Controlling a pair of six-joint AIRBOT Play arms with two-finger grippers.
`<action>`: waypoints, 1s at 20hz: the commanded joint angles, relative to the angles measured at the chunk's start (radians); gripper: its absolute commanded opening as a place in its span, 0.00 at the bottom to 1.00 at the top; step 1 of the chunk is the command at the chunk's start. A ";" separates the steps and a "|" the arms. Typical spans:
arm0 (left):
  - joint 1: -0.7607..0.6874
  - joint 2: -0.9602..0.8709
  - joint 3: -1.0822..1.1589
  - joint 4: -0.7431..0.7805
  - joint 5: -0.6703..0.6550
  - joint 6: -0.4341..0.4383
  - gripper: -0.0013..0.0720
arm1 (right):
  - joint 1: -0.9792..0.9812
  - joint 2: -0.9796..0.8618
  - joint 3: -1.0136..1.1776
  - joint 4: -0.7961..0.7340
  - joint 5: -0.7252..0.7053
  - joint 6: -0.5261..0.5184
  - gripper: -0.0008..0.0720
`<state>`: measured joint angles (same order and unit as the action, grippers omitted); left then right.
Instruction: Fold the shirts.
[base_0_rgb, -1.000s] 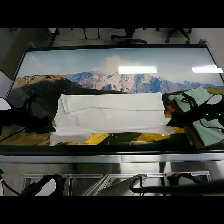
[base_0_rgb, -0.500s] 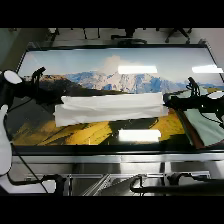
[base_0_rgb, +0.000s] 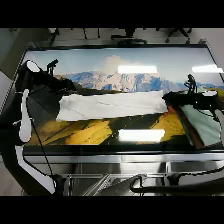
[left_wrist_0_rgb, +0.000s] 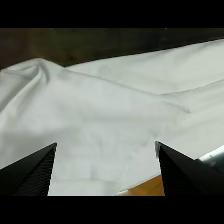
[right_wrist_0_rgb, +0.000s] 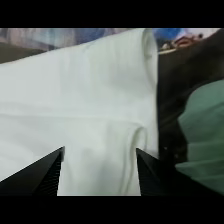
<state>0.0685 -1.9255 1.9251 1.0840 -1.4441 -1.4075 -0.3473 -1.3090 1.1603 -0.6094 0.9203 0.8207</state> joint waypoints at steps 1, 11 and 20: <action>0.000 -0.065 0.134 -0.014 -0.069 -0.016 0.98 | -0.014 -0.025 0.019 -0.023 -0.007 -0.005 0.74; -0.012 -0.004 0.078 -0.066 -0.091 -0.018 0.98 | 0.028 -0.142 0.027 -0.022 0.041 0.032 0.62; -0.181 -0.011 0.011 -0.168 0.019 0.005 0.04 | 0.081 -0.003 0.239 -0.010 0.214 0.095 0.04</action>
<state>-0.0460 -1.9331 1.9747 0.9375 -1.4834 -1.4193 -0.2722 -1.3827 1.3239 -0.6312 1.0882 0.8745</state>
